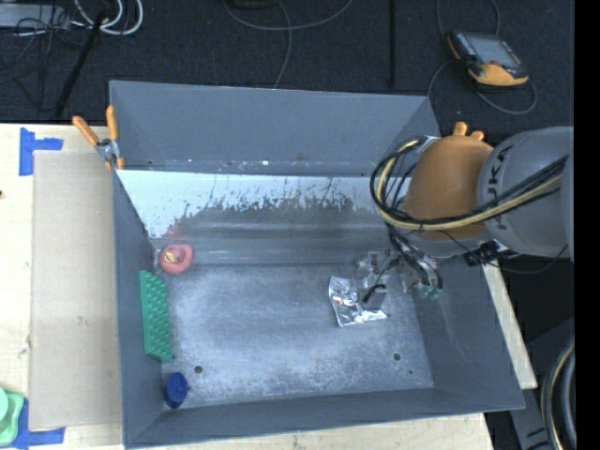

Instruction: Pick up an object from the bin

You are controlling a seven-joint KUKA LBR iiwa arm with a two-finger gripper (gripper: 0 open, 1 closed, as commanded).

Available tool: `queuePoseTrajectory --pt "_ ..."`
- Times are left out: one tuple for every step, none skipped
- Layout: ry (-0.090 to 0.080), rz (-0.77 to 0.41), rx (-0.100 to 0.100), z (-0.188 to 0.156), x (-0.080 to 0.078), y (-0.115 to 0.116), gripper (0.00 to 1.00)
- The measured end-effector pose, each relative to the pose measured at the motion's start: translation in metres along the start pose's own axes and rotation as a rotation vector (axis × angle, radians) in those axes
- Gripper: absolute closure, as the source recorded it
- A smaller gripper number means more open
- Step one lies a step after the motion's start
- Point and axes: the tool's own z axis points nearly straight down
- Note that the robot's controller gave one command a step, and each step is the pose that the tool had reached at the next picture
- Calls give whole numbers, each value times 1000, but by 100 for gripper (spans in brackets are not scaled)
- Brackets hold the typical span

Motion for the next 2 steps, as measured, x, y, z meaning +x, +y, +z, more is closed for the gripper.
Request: queuePoseTrajectory --pt "0 -60 1 -122 65 17 100" --pt "1 -615 1 -184 64 3 100"
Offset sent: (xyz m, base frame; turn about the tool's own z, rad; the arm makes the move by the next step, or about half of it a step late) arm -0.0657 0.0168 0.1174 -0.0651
